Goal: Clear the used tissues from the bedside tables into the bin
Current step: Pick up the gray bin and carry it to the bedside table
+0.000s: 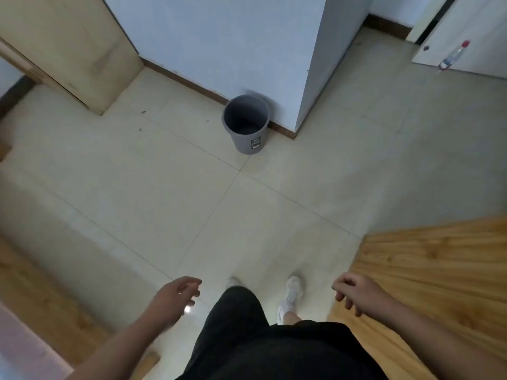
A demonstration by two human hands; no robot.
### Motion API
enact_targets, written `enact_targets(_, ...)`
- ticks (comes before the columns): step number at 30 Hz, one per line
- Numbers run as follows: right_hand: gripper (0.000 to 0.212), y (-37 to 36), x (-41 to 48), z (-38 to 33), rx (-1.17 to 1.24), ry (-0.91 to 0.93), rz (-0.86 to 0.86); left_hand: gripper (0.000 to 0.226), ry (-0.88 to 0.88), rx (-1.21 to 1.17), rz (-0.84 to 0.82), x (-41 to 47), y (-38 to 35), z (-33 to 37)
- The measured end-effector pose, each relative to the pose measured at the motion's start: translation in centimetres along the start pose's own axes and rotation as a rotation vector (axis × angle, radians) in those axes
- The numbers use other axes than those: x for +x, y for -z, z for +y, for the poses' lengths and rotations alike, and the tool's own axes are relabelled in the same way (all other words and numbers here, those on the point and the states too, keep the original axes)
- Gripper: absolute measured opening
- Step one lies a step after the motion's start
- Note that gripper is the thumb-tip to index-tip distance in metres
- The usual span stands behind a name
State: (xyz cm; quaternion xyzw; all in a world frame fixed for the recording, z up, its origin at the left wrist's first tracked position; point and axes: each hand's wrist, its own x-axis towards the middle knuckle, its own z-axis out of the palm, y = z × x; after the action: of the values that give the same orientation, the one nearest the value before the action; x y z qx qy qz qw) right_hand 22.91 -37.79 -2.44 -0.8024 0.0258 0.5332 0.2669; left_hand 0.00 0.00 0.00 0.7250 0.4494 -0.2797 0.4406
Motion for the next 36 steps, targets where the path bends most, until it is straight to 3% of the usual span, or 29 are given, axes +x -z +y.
enact_targets(8,0.013,7.0,7.0,-14.1,0.083,0.163,0.015,0.017,0.228,-0.180,0.001,1.7,2.0,-0.5)
enact_targets(15,0.012,9.8,12.7,-25.6,0.229,0.150,0.048,0.019,0.190,-0.198,-0.030,13.0,10.1,5.4)
enact_targets(19,0.013,11.0,13.2,-27.4,0.145,0.078,0.097,0.018,0.098,-0.198,-0.036,18.3,15.9,12.4)
enact_targets(29,0.014,16.6,18.3,-24.0,0.083,-0.230,0.150,0.020,-0.108,-0.179,0.004,29.9,25.4,29.4)
enact_targets(36,0.014,23.1,27.1,-33.8,-0.057,-0.138,0.046,0.021,0.024,-0.253,0.040,33.1,26.4,31.7)
